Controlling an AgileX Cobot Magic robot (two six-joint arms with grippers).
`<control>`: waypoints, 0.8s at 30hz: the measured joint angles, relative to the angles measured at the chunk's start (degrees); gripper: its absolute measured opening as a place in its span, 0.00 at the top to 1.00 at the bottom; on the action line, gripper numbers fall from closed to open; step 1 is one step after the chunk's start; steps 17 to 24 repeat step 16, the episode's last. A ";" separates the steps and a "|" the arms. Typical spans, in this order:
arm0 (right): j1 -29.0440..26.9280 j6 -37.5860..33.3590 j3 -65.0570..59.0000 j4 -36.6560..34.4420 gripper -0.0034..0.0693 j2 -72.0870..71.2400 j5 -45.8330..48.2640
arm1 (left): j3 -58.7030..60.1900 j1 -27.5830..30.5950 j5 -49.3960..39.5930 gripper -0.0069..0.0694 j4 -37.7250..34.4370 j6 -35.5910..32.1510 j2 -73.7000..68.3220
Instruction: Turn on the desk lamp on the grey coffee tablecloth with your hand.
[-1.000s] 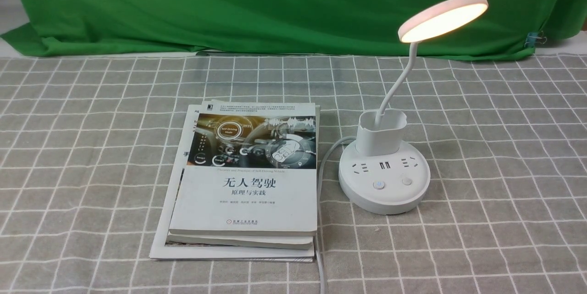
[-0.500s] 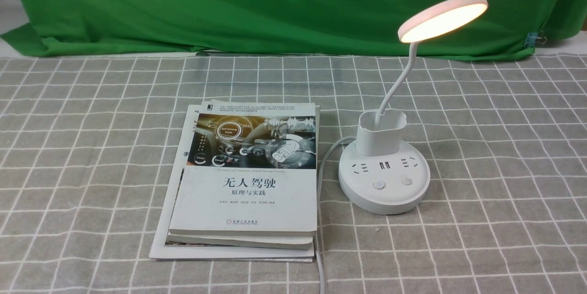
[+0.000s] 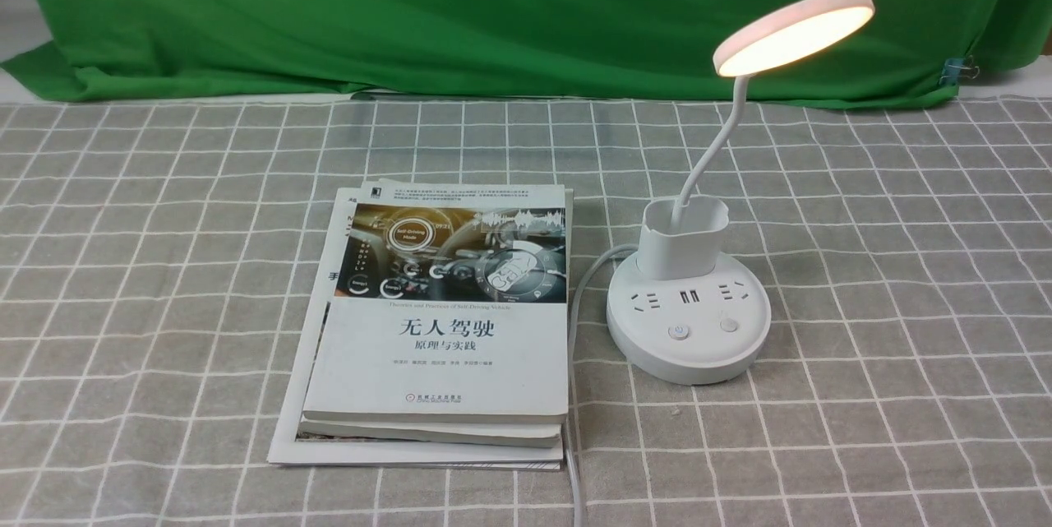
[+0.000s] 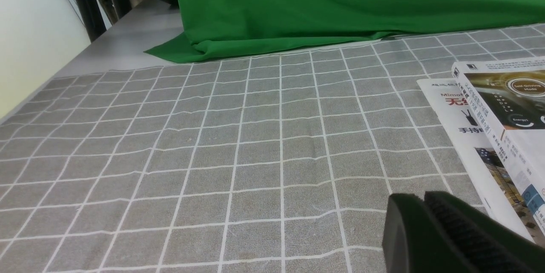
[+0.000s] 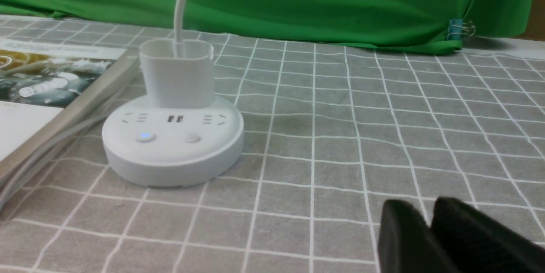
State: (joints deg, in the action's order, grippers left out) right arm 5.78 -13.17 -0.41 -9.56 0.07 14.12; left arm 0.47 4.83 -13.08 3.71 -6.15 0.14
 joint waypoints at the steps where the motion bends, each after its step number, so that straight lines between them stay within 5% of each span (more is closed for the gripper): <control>1: 0.00 0.00 0.00 0.00 0.73 0.00 0.00 | 0.00 0.00 0.00 0.88 0.00 0.00 0.00; 24: 0.00 0.00 0.00 0.00 0.69 0.00 -0.06 | 0.00 0.00 0.00 0.88 0.00 0.07 0.00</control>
